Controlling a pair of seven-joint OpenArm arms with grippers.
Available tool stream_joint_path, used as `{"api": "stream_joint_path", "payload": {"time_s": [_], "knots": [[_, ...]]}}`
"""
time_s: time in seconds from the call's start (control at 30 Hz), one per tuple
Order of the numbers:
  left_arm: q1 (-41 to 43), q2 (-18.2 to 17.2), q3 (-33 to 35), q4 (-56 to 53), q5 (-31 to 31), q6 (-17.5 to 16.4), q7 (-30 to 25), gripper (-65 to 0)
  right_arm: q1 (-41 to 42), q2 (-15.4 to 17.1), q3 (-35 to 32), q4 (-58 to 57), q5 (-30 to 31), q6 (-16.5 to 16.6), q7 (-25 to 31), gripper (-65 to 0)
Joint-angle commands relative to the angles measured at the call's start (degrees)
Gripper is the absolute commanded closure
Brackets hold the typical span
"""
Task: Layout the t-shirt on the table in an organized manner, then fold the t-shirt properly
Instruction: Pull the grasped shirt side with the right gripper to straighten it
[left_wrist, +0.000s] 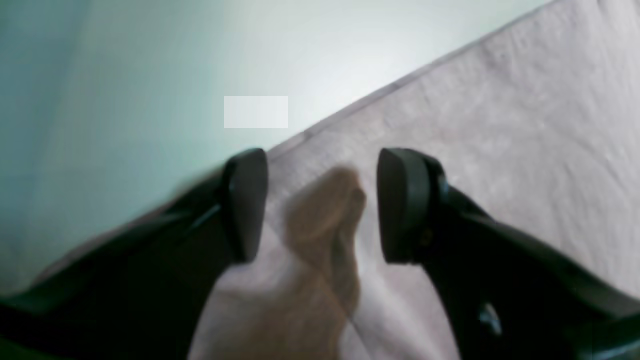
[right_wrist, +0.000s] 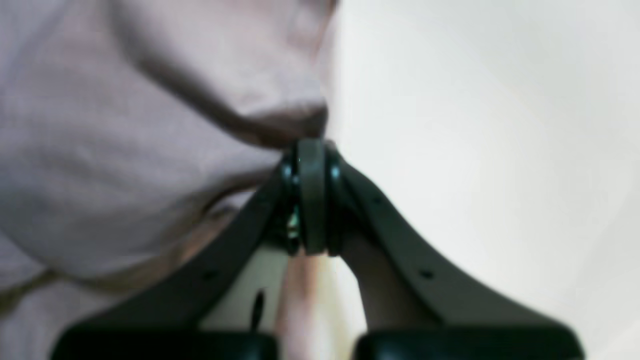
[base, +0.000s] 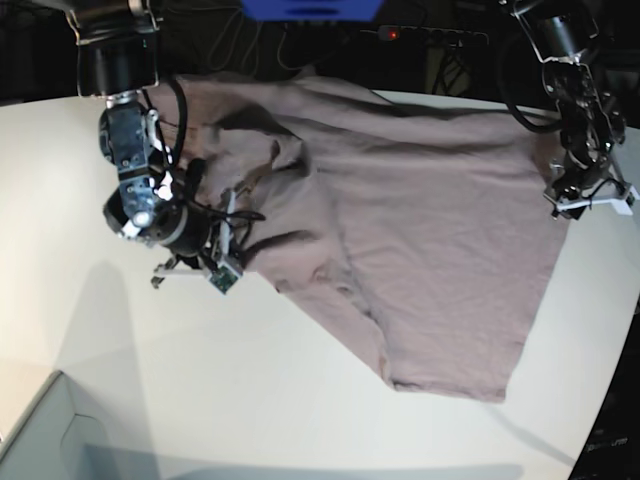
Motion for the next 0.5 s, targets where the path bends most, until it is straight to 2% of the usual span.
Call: {"api": "stream_joint_path", "payload": {"time_s": [0.0, 0.1, 0.17, 0.33, 0.47], "knots": [[-0.27, -0.65, -0.02, 0.86, -0.28, -0.22, -0.33, -34.4, 3.19, 0.99, 1.18, 1.04, 0.49, 0.17, 1.44, 0.0], [0.79, -0.48, -0.02, 2.18, -0.55, -0.22, -0.24, -34.4, 9.88, 0.99, 2.58, -0.89, 0.4, 0.17, 1.44, 0.0], [1.84, -0.3, 0.24, 4.29, -0.63, -0.22, -0.24, -34.4, 15.41, 2.14, 3.02, -4.15, 0.4, 0.17, 1.52, 0.0], [2.11, -0.21, 0.42, 6.31, -0.28, -0.22, 0.2, -34.4, 30.97, 3.63, 2.85, -21.47, 0.4, 0.17, 2.23, 0.0], [2.2, -0.21, 0.42, 6.84, -0.63, -0.22, 0.2, -34.4, 39.59, 5.21, 2.85, -35.62, 0.31, 0.17, 11.63, 0.0]]}}
